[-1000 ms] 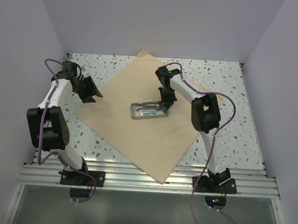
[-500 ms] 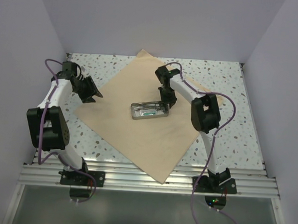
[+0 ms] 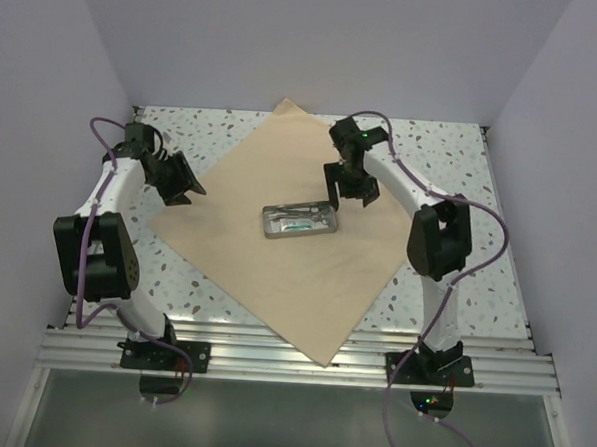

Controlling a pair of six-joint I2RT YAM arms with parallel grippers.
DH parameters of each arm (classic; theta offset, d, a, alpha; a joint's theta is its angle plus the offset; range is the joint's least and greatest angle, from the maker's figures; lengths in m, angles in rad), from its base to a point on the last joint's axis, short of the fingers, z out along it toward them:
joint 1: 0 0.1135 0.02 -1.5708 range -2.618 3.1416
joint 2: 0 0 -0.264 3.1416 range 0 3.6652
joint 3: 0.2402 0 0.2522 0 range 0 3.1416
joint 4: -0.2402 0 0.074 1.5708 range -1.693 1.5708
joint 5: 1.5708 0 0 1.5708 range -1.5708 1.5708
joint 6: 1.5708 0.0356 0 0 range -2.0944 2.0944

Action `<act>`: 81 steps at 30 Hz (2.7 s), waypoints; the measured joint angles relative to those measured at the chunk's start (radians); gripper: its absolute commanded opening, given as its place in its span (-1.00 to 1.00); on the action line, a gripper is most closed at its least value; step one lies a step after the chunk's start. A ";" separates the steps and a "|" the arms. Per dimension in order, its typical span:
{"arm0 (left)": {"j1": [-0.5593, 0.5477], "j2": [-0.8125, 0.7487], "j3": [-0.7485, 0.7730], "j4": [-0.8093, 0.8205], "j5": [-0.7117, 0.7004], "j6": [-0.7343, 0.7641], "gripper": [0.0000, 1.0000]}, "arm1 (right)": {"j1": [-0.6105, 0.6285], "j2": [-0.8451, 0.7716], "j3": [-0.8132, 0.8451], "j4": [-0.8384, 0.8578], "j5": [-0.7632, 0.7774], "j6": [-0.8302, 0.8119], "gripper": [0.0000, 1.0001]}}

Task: Prepare the surgical pack

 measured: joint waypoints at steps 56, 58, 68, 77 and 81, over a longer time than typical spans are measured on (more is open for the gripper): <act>-0.019 -0.243 -0.272 0.013 -0.003 0.066 0.08 | 0.961 -0.605 -1.098 0.347 -0.026 0.556 -0.67; -0.019 -0.243 -0.273 0.013 -0.003 0.066 0.08 | 0.961 -0.605 -1.098 0.347 -0.024 0.558 -0.85; -0.019 -0.243 -0.273 0.013 -0.003 0.065 0.08 | 0.958 -0.623 -1.057 0.294 0.007 0.543 -1.00; -0.019 -0.236 -0.273 0.014 -0.003 0.065 0.08 | 0.740 -0.649 -0.848 0.213 0.087 0.396 -1.00; -0.019 -0.220 -0.273 0.016 -0.003 0.065 0.08 | 0.576 -0.605 -0.670 0.200 0.139 0.268 -1.00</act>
